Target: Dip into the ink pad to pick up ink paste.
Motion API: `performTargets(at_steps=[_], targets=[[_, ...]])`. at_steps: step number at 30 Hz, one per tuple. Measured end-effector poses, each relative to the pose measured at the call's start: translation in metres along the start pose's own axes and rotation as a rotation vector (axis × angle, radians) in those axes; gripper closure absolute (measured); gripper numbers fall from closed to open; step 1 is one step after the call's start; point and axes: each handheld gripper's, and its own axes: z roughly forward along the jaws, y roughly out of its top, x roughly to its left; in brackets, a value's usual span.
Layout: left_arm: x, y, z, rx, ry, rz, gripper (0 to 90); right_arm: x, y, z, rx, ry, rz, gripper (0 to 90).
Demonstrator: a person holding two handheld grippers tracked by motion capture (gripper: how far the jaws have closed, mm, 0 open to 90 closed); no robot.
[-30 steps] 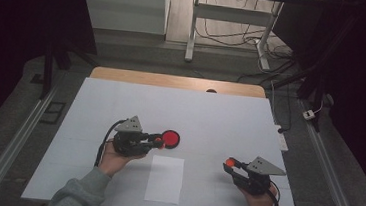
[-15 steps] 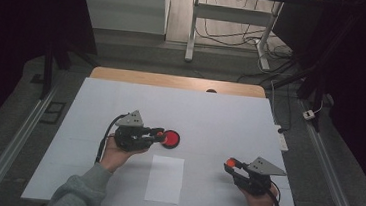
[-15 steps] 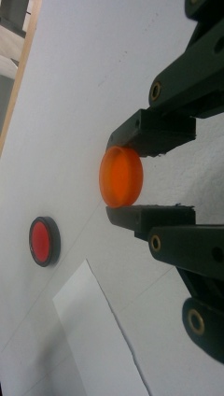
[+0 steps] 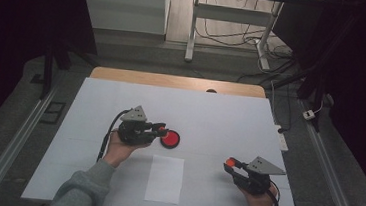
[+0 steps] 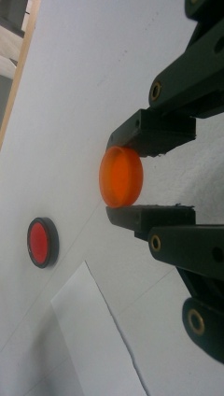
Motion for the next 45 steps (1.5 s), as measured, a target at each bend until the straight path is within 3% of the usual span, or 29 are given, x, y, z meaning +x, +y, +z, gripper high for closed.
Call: performTargets(at_steps=[21,45], targets=[[0.013,-0.002,0.020,0.041,0.039,-0.004,72.8,0.000,0.000,0.001,-0.004,0.019,0.002,64.5],[0.023,-0.014,0.057,0.133,0.069,0.016,72.8,0.000,-0.001,0.002,-0.002,0.025,0.002,64.5]])
